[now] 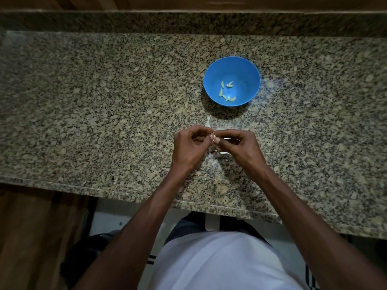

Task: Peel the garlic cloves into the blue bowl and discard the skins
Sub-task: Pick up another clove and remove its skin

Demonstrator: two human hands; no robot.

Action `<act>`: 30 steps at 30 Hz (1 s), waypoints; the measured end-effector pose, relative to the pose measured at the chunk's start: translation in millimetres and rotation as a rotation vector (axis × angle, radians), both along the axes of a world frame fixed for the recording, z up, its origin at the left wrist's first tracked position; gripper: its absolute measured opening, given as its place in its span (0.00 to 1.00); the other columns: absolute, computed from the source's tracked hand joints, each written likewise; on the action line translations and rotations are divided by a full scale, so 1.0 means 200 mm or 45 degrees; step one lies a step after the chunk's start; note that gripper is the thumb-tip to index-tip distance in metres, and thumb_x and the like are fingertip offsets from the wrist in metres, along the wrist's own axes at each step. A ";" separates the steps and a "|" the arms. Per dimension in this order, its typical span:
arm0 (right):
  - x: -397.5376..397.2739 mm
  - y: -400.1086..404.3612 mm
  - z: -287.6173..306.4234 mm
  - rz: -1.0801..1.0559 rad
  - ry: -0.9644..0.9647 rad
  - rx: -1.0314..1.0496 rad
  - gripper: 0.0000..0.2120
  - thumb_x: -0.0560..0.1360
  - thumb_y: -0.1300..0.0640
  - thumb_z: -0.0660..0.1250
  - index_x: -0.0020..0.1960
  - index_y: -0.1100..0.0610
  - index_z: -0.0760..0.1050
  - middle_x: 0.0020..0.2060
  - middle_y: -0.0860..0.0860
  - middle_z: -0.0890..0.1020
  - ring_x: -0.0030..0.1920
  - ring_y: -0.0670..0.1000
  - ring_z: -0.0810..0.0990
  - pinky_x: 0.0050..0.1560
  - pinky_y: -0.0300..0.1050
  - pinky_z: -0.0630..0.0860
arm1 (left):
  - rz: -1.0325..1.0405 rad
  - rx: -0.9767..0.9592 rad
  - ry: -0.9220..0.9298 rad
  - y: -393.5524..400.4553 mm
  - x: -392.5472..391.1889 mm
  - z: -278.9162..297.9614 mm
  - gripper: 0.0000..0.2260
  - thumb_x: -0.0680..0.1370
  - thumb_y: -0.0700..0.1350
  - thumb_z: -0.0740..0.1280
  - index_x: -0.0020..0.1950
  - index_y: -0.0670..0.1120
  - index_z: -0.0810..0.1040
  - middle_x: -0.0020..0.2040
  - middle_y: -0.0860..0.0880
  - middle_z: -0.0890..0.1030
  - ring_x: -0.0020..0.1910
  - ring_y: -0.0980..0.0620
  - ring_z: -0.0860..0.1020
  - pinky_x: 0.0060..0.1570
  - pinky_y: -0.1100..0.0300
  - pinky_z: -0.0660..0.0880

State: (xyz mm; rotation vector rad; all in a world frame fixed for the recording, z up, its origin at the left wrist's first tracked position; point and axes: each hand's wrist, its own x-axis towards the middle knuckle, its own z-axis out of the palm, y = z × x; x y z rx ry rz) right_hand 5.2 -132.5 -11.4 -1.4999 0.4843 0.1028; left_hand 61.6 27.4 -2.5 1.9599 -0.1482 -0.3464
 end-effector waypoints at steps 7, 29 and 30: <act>-0.01 0.03 -0.01 -0.035 -0.024 0.005 0.10 0.76 0.61 0.77 0.58 0.61 0.86 0.50 0.55 0.89 0.50 0.57 0.88 0.53 0.55 0.86 | 0.142 -0.174 0.225 -0.05 -0.03 -0.03 0.10 0.77 0.36 0.74 0.57 0.43 0.81 0.50 0.47 0.84 0.50 0.51 0.84 0.50 0.60 0.82; -0.03 -0.03 0.06 -0.069 0.023 0.238 0.08 0.80 0.60 0.73 0.57 0.63 0.84 0.46 0.60 0.87 0.45 0.53 0.87 0.49 0.44 0.83 | -0.108 -0.085 -0.015 -0.01 -0.01 0.02 0.05 0.79 0.40 0.73 0.55 0.43 0.83 0.49 0.50 0.86 0.49 0.54 0.85 0.52 0.58 0.83; -0.03 -0.03 0.06 -0.044 0.023 0.242 0.09 0.79 0.60 0.73 0.57 0.63 0.84 0.46 0.61 0.87 0.45 0.54 0.86 0.49 0.44 0.83 | -0.142 -0.037 -0.084 -0.01 -0.01 0.02 0.05 0.79 0.40 0.73 0.54 0.43 0.83 0.49 0.51 0.86 0.49 0.56 0.84 0.51 0.59 0.83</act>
